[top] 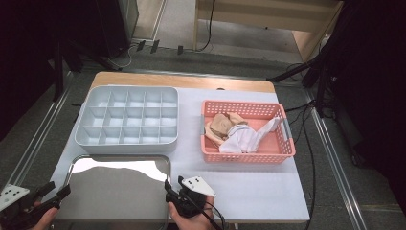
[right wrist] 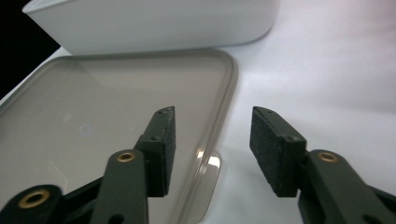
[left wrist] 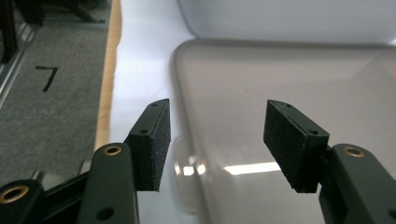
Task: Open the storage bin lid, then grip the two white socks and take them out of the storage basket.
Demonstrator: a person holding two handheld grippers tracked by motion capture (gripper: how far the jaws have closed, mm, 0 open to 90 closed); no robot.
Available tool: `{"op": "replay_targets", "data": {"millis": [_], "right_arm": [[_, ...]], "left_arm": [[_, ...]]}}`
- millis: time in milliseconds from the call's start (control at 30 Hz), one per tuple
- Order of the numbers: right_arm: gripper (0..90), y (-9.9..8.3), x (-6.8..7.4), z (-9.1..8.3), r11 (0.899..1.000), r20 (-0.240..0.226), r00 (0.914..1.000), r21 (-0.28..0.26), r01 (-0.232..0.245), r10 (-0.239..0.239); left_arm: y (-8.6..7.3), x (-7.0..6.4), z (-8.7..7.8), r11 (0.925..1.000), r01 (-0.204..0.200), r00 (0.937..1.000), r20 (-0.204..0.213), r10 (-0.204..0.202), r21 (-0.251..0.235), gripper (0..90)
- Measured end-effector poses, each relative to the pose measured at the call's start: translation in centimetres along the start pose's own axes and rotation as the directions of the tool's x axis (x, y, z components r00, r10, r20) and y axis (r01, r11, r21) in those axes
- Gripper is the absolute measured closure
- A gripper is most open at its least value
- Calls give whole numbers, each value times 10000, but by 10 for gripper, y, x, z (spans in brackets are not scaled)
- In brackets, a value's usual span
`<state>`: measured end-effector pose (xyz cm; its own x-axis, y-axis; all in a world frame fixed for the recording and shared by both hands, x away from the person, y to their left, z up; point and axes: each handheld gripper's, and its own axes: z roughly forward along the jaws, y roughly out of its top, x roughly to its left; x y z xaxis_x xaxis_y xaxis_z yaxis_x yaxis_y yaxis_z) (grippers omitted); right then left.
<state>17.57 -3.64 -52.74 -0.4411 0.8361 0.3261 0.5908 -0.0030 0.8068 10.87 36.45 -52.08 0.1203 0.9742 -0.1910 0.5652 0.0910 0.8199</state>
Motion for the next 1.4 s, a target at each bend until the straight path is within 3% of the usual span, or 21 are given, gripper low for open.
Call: {"op": "replay_targets", "data": {"millis": [167, 267, 433, 567, 700, 767, 967, 1200, 1400], "right_arm": [[443, 4, -5, -7, 9993, -261, 9995, -340, 180, -189], [372, 7, -9, -11, 9951, -323, 9963, -608, 778, -799], [258, 12, -15, -21, 9922, -248, 9944, -734, 1011, -1032], [147, 16, -22, -30, 9935, -185, 9953, -651, 934, -948], [103, 20, -30, -38, 9931, -152, 9957, -757, 901, -915], [98, 23, -35, -44, 9921, -129, 9956, -864, 915, -929], [117, 33, -50, -61, 9878, 306, 9942, -1142, 1056, -1027], [153, 39, -71, -79, 9849, 904, 9926, -1457, 933, -806], [197, 46, -89, -93, 9820, 1354, 9886, -1672, 882, -658]], "left_arm": [[5, -11, 4, 9999, -118, 9998, 137, 120, -117, 345], [11, -23, 10, 9995, 8, 9986, 532, -24, 301, 302], [19, -41, 17, 9997, -9, 9947, 1029, -16, 246, 134], [26, -51, 20, 10000, 68, 9909, 1342, -70, 15, 67], [30, -61, 25, 10000, -85, 9852, 1713, 87, -21, 0], [31, -68, 28, 9997, -147, 9783, 2066, 179, -171, 0], [37, -82, 38, 9997, -76, 9693, 2456, 132, -238, 0], [38, -93, 47, 9994, -87, 9687, 2475, 164, -322, 0], [32, -97, 47, 9982, -422, 9673, 2483, 513, -418, 0]]}}
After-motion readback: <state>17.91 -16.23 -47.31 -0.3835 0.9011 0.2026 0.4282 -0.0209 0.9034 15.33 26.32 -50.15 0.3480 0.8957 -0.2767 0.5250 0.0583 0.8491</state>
